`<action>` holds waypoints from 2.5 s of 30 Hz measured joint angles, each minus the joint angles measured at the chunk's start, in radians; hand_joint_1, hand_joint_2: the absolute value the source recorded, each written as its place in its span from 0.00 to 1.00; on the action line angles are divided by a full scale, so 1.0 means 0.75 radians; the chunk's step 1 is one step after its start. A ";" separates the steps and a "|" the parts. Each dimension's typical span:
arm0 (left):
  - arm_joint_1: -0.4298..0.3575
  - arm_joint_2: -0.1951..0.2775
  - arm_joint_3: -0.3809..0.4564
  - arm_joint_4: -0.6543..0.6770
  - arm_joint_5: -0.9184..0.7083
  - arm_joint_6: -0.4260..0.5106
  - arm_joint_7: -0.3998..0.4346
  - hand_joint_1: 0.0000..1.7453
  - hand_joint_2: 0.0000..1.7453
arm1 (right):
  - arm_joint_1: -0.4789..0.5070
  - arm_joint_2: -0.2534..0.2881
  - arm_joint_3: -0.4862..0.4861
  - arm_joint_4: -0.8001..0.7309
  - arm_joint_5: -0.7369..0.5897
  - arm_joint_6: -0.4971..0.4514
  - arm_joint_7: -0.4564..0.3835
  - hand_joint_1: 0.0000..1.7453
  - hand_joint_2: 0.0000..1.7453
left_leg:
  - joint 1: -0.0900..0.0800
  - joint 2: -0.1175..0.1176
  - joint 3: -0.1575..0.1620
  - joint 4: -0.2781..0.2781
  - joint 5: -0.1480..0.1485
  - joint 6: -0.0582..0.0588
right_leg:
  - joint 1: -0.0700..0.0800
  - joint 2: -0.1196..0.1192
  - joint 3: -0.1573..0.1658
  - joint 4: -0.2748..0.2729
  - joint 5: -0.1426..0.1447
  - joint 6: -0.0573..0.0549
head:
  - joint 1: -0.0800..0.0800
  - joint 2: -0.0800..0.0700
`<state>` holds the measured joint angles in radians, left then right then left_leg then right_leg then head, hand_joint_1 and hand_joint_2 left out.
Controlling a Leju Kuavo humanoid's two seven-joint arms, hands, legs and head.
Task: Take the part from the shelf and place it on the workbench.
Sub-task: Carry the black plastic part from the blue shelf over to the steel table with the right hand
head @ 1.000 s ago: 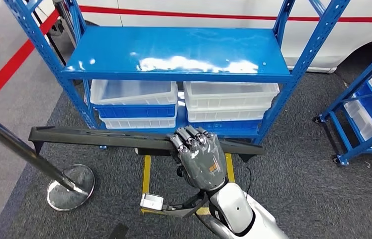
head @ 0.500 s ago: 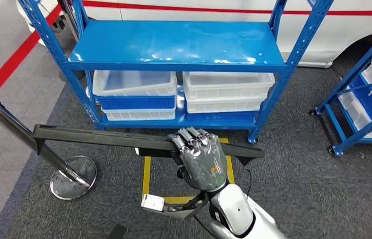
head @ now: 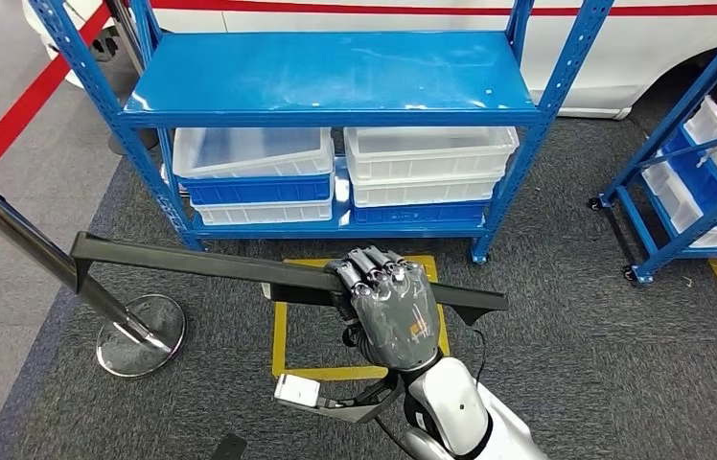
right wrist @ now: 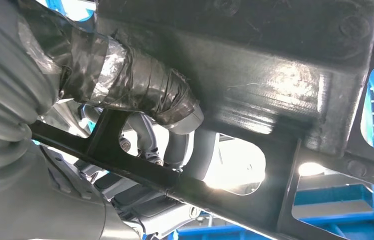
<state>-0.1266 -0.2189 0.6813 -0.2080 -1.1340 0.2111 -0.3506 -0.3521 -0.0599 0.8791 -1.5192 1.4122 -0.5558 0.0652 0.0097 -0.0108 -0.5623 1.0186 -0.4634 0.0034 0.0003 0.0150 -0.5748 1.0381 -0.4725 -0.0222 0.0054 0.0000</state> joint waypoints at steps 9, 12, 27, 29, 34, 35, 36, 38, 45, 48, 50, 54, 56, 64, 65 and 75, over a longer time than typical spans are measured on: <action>0.001 -0.002 0.000 0.000 0.000 0.000 0.000 0.00 1.00 | 0.020 -0.003 -0.015 -0.004 -0.001 -0.008 -0.002 1.00 1.00 | 0.015 0.035 -0.008 -0.022 0.021 0.033 | -0.023 -0.014 -0.149 0.314 -0.114 0.049 | 0.009 0.000; -0.002 -0.002 0.000 0.000 0.000 0.000 -0.001 0.00 1.00 | 0.023 -0.004 -0.024 -0.008 -0.002 -0.012 -0.002 1.00 1.00 | 0.011 0.039 -0.013 -0.005 0.014 0.017 | -0.022 -0.039 -0.034 0.067 -0.002 0.043 | 0.009 0.000; 0.000 0.000 0.000 0.000 0.000 -0.001 -0.003 0.00 1.00 | 0.042 -0.003 -0.047 -0.027 -0.003 -0.023 -0.001 1.00 1.00 | 0.010 0.006 -0.050 0.094 -0.020 -0.012 | -0.010 0.008 -0.043 0.016 0.029 -0.016 | 0.006 0.000; -0.001 0.002 0.000 0.000 0.000 -0.001 -0.003 0.00 1.00 | 0.043 -0.003 -0.048 -0.029 -0.003 -0.023 -0.001 1.00 1.00 | 0.005 -0.007 -0.016 0.015 -0.007 -0.004 | -0.009 0.015 -0.053 0.019 0.032 -0.001 | 0.006 0.000; 0.000 0.000 0.000 0.000 0.004 0.000 -0.004 0.00 1.00 | 0.052 -0.004 -0.058 -0.036 -0.003 -0.027 -0.001 1.00 1.00 | 0.017 0.011 -0.012 -0.019 0.019 0.028 | -0.008 0.008 -0.092 0.092 -0.019 0.036 | 0.013 0.000; 0.000 0.000 0.000 0.000 0.004 0.001 -0.004 0.00 1.00 | 0.055 -0.004 -0.061 -0.038 -0.004 -0.030 -0.001 1.00 1.00 | 0.016 0.016 -0.013 -0.020 0.021 0.033 | -0.010 0.001 -0.125 0.165 -0.062 0.042 | 0.015 0.000; 0.002 0.000 0.000 0.000 0.005 0.001 -0.004 0.00 1.00 | 0.059 -0.004 -0.064 -0.039 -0.005 -0.034 -0.001 1.00 1.00 | 0.015 0.021 -0.016 -0.020 0.022 0.035 | -0.012 -0.003 -0.164 0.252 -0.104 0.047 | 0.017 0.000; 0.005 0.001 0.001 0.000 0.006 0.002 -0.004 0.00 1.00 | 0.072 -0.004 -0.069 -0.040 -0.009 -0.042 -0.001 1.00 1.00 | 0.014 0.032 -0.019 -0.017 0.022 0.035 | -0.016 -0.007 -0.212 0.362 -0.135 0.055 | 0.017 0.000; 0.005 0.000 0.001 0.000 0.008 0.003 -0.005 0.00 1.00 | 0.082 -0.004 -0.089 -0.053 -0.013 -0.049 -0.001 1.00 1.00 | 0.002 0.073 -0.021 -0.004 0.012 0.008 | 0.001 -0.059 -0.036 0.008 0.015 0.024 | 0.016 0.000; 0.003 0.000 0.001 0.000 0.012 0.003 -0.005 0.00 1.00 | 0.085 -0.004 -0.097 -0.056 -0.014 -0.051 -0.001 1.00 1.00 | 0.003 0.077 -0.022 0.006 -0.003 -0.012 | -0.008 -0.036 -0.035 -0.004 0.028 0.001 | 0.016 0.000; 0.003 0.000 0.001 0.000 0.014 0.004 -0.007 0.00 1.00 | 0.086 -0.004 -0.100 -0.058 -0.014 -0.052 -0.001 1.00 1.00 | 0.006 0.049 -0.067 0.110 -0.072 -0.021 | -0.013 -0.024 -0.032 -0.011 0.035 -0.014 | 0.015 0.000; 0.009 0.000 0.001 0.000 0.015 0.004 -0.008 0.00 1.00 | 0.095 -0.004 -0.101 -0.059 -0.020 -0.053 -0.006 1.00 1.00 | 0.007 0.027 -0.180 0.362 -0.158 -0.027 | -0.011 0.011 -0.039 -0.006 0.038 -0.021 | 0.015 0.000; 0.009 0.000 0.001 0.000 0.015 0.004 -0.008 0.00 1.00 | 0.098 -0.004 -0.103 -0.059 -0.026 -0.053 -0.012 1.00 1.00 | 0.011 0.018 -0.123 0.243 -0.075 -0.025 | -0.012 0.033 -0.039 0.002 0.036 -0.019 | 0.015 0.000; 0.004 -0.006 0.001 0.000 0.016 0.004 -0.008 0.00 1.00 | 0.102 -0.004 -0.114 -0.062 -0.036 -0.055 -0.019 1.00 1.00 | 0.017 -0.013 -0.018 0.003 0.004 0.019 | -0.013 0.050 -0.084 0.059 0.010 0.037 | 0.019 0.000; 0.003 -0.007 0.001 0.000 0.016 0.004 -0.009 0.00 1.00 | 0.102 -0.004 -0.116 -0.062 -0.036 -0.055 -0.020 1.00 1.00 | 0.019 -0.002 -0.018 -0.001 0.007 0.027 | -0.013 0.026 -0.108 0.114 -0.025 0.042 | 0.021 0.000; 0.006 -0.007 0.001 0.000 0.016 0.005 -0.006 0.00 1.00 | 0.107 -0.004 -0.127 -0.063 -0.042 -0.057 -0.029 1.00 1.00 | 0.000 0.097 -0.011 -0.002 0.000 0.017 | 0.011 -0.090 -0.032 0.006 0.014 0.011 | 0.023 0.000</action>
<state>-0.1217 -0.2243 0.6821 -0.2079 -1.1222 0.2148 -0.3548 -0.2717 -0.0630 0.7835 -1.5666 1.3804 -0.5984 0.0436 0.0099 0.0619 -0.5706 1.0172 -0.4636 0.0159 0.0086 -0.0522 -0.5984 1.0423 -0.4616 -0.0139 0.0224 0.0000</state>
